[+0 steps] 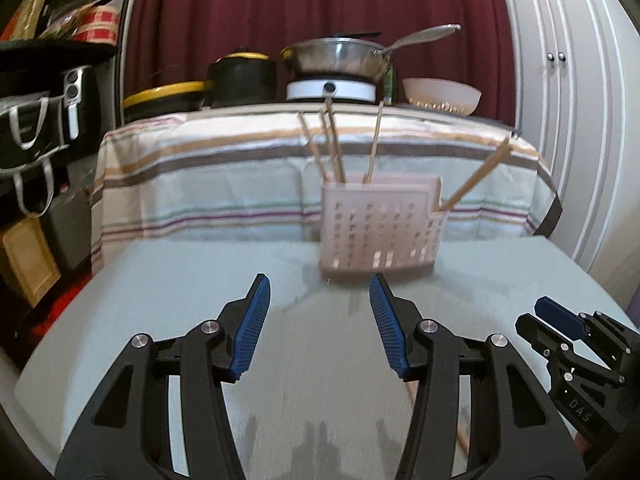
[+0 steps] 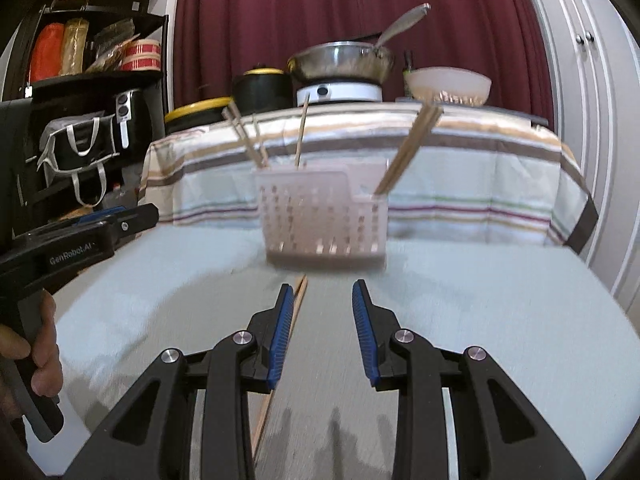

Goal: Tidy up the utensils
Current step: 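Move both tools back to the pile and grasp a chopstick with the right tool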

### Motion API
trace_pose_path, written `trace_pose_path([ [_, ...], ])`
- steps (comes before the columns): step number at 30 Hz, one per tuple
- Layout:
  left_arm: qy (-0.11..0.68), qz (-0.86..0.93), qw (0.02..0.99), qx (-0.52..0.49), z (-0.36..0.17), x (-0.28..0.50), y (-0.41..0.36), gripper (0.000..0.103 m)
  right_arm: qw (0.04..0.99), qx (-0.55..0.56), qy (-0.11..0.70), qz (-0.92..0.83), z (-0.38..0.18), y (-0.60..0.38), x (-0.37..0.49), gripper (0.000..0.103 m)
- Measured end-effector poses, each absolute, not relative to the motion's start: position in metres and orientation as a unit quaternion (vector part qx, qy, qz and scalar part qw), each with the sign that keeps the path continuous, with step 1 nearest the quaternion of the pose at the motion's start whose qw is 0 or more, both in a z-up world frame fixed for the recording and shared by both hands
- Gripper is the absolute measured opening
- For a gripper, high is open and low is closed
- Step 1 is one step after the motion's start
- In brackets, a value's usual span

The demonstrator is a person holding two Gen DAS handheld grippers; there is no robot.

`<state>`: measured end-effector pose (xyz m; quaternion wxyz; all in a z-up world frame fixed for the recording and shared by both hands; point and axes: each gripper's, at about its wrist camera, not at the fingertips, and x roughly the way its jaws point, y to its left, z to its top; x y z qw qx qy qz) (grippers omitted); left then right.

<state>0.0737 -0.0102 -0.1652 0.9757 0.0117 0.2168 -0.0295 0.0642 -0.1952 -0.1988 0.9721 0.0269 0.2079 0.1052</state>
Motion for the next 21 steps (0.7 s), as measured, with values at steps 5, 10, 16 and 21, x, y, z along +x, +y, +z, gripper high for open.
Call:
trace_pose_path([
  [5, 0.234, -0.018, 0.972, 0.014, -0.188, 0.053, -0.006, 0.051, 0.968, 0.025, 0.223, 0.114, -0.219, -0.188, 0.048, 0.031],
  [10, 0.248, -0.012, 0.969, 0.011, -0.202, 0.042, -0.003, 0.051, 0.962, 0.017, 0.241, 0.127, -0.235, -0.175, 0.039, 0.031],
  [16, 0.260, -0.011, 0.966, 0.006, -0.213, 0.034, -0.001, 0.051, 0.952, 0.009, 0.272, 0.139, -0.251, -0.163, 0.039, 0.031],
  [21, 0.268, -0.021, 0.963, 0.002, -0.218, 0.034, -0.007, 0.050, 0.941, 0.004, 0.306, 0.142, -0.264, -0.158, 0.043, 0.031],
])
